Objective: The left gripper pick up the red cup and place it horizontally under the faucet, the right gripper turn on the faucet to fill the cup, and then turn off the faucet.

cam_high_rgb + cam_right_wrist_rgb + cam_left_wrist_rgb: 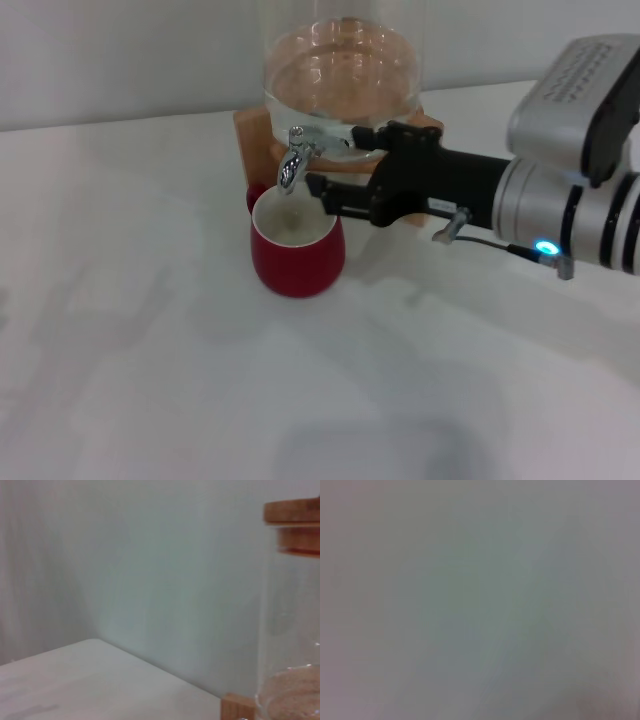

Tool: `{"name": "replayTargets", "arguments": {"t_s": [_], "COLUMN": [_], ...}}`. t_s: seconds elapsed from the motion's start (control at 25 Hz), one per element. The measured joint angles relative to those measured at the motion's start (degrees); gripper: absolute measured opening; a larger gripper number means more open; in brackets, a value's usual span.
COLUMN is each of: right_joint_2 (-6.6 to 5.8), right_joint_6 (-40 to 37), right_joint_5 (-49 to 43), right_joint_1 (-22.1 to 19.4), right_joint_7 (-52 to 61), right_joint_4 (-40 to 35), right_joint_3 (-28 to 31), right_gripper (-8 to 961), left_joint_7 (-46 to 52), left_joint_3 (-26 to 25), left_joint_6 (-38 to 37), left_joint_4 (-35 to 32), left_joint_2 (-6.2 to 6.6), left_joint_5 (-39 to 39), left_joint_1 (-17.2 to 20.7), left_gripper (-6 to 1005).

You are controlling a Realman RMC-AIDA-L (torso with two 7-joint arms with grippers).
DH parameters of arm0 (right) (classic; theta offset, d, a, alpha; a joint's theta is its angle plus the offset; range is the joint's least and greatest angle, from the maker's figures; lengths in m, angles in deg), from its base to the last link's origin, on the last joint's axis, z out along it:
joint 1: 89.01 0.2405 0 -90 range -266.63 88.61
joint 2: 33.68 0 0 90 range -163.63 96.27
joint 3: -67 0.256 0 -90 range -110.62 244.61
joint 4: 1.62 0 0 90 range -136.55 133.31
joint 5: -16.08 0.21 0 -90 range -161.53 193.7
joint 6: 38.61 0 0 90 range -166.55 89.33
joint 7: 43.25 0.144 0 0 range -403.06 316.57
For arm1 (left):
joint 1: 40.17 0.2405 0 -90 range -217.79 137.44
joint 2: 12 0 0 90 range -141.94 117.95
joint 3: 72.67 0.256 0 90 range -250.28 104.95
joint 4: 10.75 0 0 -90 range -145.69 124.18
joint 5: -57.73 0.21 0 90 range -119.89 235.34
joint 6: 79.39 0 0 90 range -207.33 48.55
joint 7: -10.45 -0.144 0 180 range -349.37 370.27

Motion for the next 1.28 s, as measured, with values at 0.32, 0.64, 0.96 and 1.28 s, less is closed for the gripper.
{"name": "replayTargets", "arguments": {"t_s": [0.32,0.64,0.96,1.28], "right_joint_2": [0.0,0.0,-0.06,-0.16], "right_joint_6": [-1.0,-0.23,0.29,2.68], "right_joint_5": [0.04,-0.13,-0.22,-0.31], "right_joint_1": [0.72,0.77,0.67,-1.62], "right_joint_7": [0.01,0.0,0.0,0.0], "right_joint_4": [0.09,-0.44,-0.78,-2.63], "right_joint_3": [-2.08,-3.62,-3.68,-0.86], "right_gripper": [795,796,796,796], "left_joint_7": [0.0,0.0,0.0,0.0], "left_joint_3": [0.01,0.1,0.11,0.12], "left_joint_6": [0.07,0.3,0.75,0.89], "left_joint_4": [-0.03,-0.03,-0.03,-0.92], "left_joint_2": [0.0,0.0,0.0,0.07], "left_joint_5": [0.02,0.02,0.02,0.33], "left_joint_1": [0.22,0.45,0.68,1.82], "left_gripper": [883,883,883,883]}}
